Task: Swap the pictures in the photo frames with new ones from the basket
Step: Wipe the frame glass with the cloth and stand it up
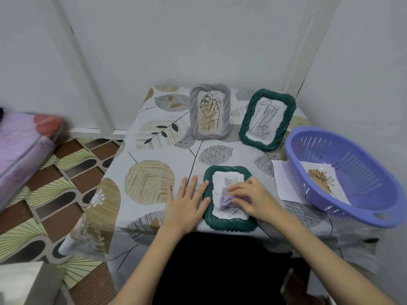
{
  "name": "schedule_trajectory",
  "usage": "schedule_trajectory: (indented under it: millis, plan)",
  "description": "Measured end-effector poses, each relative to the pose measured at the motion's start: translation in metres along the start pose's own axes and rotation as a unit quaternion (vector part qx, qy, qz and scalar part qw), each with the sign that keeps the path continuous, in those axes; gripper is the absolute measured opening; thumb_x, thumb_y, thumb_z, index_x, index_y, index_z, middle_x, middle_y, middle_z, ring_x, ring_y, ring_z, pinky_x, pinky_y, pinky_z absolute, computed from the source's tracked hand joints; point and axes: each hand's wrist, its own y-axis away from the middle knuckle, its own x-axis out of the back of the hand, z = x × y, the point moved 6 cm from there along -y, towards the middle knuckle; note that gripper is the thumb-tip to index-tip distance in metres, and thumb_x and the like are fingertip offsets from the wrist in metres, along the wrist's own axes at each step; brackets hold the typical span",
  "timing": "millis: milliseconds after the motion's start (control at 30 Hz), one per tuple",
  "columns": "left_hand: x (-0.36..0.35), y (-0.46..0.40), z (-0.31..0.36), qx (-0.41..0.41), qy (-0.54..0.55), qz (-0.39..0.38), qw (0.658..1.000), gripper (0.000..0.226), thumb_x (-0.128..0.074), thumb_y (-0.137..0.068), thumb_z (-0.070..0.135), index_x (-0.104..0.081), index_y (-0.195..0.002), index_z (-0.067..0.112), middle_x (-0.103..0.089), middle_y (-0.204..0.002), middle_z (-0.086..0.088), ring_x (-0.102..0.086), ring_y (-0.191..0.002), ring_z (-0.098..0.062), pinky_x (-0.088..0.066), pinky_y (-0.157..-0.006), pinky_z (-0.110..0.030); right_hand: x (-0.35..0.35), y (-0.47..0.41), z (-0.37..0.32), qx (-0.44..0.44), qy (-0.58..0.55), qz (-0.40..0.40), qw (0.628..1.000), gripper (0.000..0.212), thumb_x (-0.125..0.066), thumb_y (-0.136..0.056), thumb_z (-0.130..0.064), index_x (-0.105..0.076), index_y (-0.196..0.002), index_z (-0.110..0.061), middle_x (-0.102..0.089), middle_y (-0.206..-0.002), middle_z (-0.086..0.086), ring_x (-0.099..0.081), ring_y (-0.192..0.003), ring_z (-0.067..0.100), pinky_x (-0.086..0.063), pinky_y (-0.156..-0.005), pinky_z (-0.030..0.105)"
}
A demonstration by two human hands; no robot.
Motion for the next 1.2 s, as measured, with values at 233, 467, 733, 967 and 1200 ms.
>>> schedule_trajectory:
  millis: [233, 467, 733, 967, 1200]
  plan:
    - [0.0, -0.003, -0.001, 0.015, -0.016, 0.014, 1.0, 0.054, -0.018, -0.095, 0.055, 0.008, -0.142, 0.048, -0.003, -0.158, 0.01, -0.001, -0.147, -0.017, 0.007, -0.11, -0.061, -0.016, -0.022, -0.005, -0.021, 0.019, 0.009, 1.0, 0.021, -0.058, -0.089, -0.033, -0.069, -0.107, -0.032, -0.06, -0.12, -0.02, -0.037, -0.09, 0.014, -0.036, -0.085, 0.033]
    - [0.007, -0.023, -0.004, 0.025, 0.091, -0.067, 0.993, 0.053, -0.024, -0.094, 0.057, -0.004, -0.143, 0.049, -0.001, -0.159, 0.007, 0.007, -0.146, -0.02, 0.011, -0.112, -0.059, -0.01, -0.061, 0.007, -0.089, 0.028, 0.0, 0.996, 0.025, -0.054, -0.091, -0.033, -0.064, -0.114, -0.032, -0.057, -0.126, -0.018, -0.042, -0.104, 0.021, -0.03, -0.092, 0.035]
    - [0.004, -0.015, -0.012, -0.036, 0.078, -0.061, 0.994, 0.106, -0.054, -0.057, 0.083, -0.002, -0.143, 0.05, 0.005, -0.158, 0.012, 0.011, -0.145, -0.012, 0.013, -0.113, -0.053, -0.016, -0.039, -0.009, -0.03, 0.017, -0.036, 0.999, 0.024, -0.057, -0.089, -0.033, -0.068, -0.11, -0.028, -0.059, -0.125, -0.016, -0.044, -0.1, 0.02, -0.031, -0.088, 0.032]
    - [0.004, -0.009, -0.004, -0.057, 0.03, -0.022, 0.998, 0.105, -0.046, -0.065, 0.082, 0.002, -0.147, 0.038, 0.009, -0.157, 0.013, 0.011, -0.145, -0.01, 0.012, -0.116, -0.046, -0.006, -0.028, -0.001, -0.049, 0.035, -0.035, 0.998, 0.023, -0.056, -0.091, -0.028, -0.069, -0.108, -0.025, -0.061, -0.123, -0.013, -0.042, -0.094, 0.019, -0.034, -0.085, 0.028]
    - [0.003, -0.007, -0.002, -0.062, 0.02, -0.008, 0.998, 0.104, -0.042, -0.069, 0.081, 0.004, -0.148, 0.033, 0.008, -0.157, 0.013, 0.009, -0.145, -0.01, 0.008, -0.117, -0.045, -0.01, 0.001, -0.024, 0.044, 0.02, -0.052, 0.997, 0.018, -0.058, -0.089, -0.023, -0.073, -0.099, -0.022, -0.065, -0.116, -0.012, -0.05, -0.088, 0.025, -0.044, -0.081, 0.04]
